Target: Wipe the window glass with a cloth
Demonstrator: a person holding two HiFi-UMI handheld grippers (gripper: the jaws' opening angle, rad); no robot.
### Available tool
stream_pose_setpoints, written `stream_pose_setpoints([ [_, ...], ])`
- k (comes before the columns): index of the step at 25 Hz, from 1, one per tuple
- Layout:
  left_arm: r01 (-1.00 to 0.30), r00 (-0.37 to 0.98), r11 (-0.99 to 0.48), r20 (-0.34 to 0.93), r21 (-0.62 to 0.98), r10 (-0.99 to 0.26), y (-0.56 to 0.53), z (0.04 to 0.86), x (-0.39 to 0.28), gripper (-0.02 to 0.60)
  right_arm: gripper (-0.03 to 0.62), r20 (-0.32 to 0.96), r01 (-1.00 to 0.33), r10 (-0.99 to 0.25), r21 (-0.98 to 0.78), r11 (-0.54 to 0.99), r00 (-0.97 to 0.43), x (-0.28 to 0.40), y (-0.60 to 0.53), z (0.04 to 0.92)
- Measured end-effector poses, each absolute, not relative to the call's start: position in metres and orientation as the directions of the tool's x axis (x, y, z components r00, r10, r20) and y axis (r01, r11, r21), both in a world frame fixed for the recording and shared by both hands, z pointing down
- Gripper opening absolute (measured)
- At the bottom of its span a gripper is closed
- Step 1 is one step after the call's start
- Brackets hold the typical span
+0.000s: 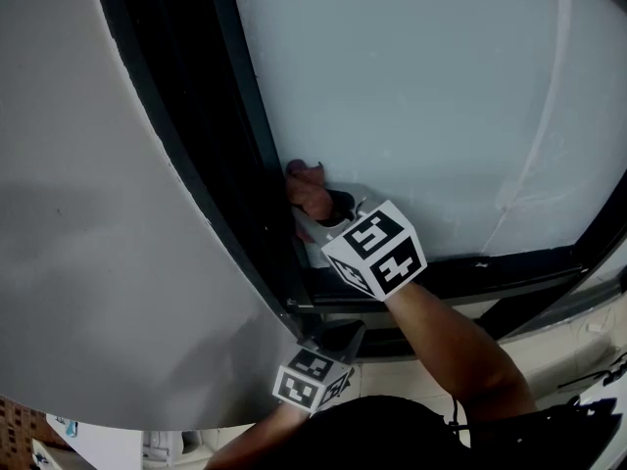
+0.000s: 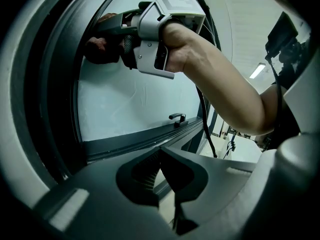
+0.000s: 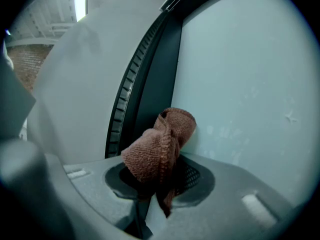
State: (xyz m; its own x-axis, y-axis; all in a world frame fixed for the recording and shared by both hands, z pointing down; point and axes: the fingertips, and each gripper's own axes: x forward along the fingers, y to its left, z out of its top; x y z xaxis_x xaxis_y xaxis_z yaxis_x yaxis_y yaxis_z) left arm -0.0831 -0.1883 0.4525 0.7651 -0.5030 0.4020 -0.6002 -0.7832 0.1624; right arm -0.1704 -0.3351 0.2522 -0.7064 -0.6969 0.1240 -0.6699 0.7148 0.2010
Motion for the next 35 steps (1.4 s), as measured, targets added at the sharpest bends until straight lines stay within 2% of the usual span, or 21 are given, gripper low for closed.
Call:
stream_pose_setpoints([
  [35,-0.547,0.796,-0.821,0.405,0.163,-0.45,-0.171,0.454,-0.002,0.017,0.107,0.103,-0.76,-0.785,0.202,0.618,-0.61,-0.024,-0.317,0.252],
])
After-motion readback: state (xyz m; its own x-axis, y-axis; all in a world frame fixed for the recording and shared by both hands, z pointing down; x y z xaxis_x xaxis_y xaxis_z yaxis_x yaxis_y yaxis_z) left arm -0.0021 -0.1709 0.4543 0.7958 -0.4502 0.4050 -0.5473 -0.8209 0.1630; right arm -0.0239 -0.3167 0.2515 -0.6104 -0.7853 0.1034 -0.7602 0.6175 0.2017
